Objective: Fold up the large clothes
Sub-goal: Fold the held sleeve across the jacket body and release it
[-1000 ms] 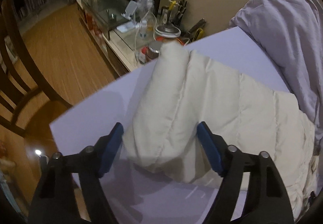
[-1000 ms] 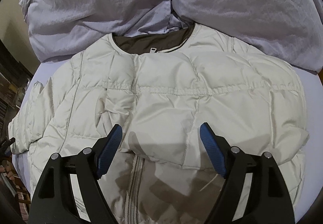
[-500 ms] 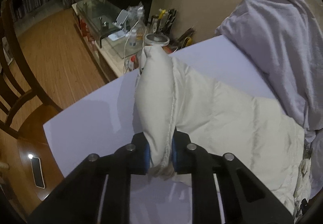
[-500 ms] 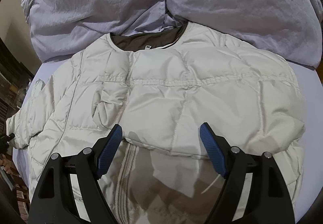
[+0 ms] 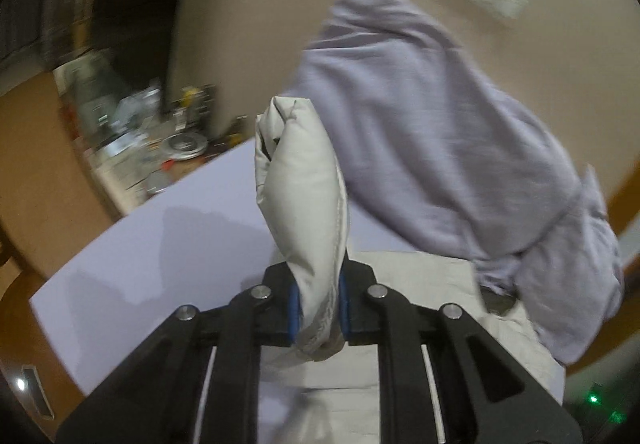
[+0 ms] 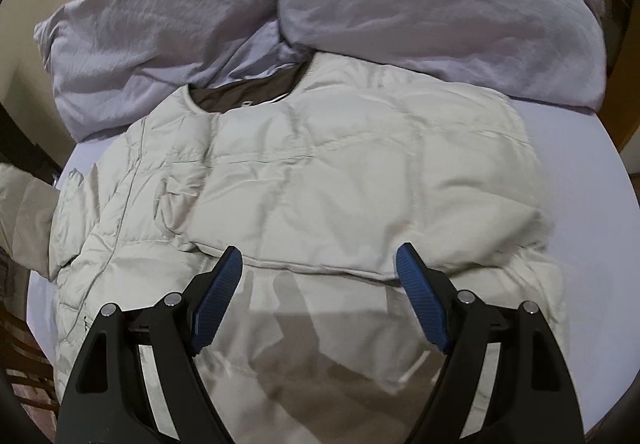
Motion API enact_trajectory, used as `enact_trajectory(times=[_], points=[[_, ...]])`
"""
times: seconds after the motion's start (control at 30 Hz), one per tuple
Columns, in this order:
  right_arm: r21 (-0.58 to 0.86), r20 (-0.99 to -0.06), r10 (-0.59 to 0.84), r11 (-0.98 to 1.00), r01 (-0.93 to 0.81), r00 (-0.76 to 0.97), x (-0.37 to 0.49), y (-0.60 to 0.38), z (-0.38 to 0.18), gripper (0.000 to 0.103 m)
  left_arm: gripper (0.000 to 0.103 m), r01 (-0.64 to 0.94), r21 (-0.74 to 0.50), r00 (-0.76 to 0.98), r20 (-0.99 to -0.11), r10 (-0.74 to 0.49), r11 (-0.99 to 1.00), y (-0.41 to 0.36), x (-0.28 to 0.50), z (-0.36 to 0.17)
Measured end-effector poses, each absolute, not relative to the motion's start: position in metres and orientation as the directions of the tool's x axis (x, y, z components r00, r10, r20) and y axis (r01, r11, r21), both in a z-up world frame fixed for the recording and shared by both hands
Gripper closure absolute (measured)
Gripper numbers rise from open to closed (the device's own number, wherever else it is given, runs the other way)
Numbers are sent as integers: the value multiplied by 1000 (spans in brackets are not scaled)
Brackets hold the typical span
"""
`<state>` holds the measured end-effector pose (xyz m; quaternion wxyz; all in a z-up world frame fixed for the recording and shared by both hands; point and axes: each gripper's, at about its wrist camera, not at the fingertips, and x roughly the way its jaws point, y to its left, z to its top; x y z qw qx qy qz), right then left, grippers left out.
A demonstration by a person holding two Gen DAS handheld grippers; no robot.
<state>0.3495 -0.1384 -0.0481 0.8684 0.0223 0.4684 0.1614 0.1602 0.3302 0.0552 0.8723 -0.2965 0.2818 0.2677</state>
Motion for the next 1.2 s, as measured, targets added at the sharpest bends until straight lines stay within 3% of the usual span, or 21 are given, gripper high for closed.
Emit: enact_trajectory(times=[0.53,1.07,1.2], points=[[205,-807,203,977,-59,555,333,-233,-49,20,88,-248,-398,819,-572,-28,884,175,287,101],[203,-820,147,978,41,553,321,-269,-56,20,87,-104,-343,632,-748,-204,933,63,359,17],[203,-825,142,978,52,548,321,-272,-59,20,80,-76,-317,586,-782,-215,945,48,365,2]])
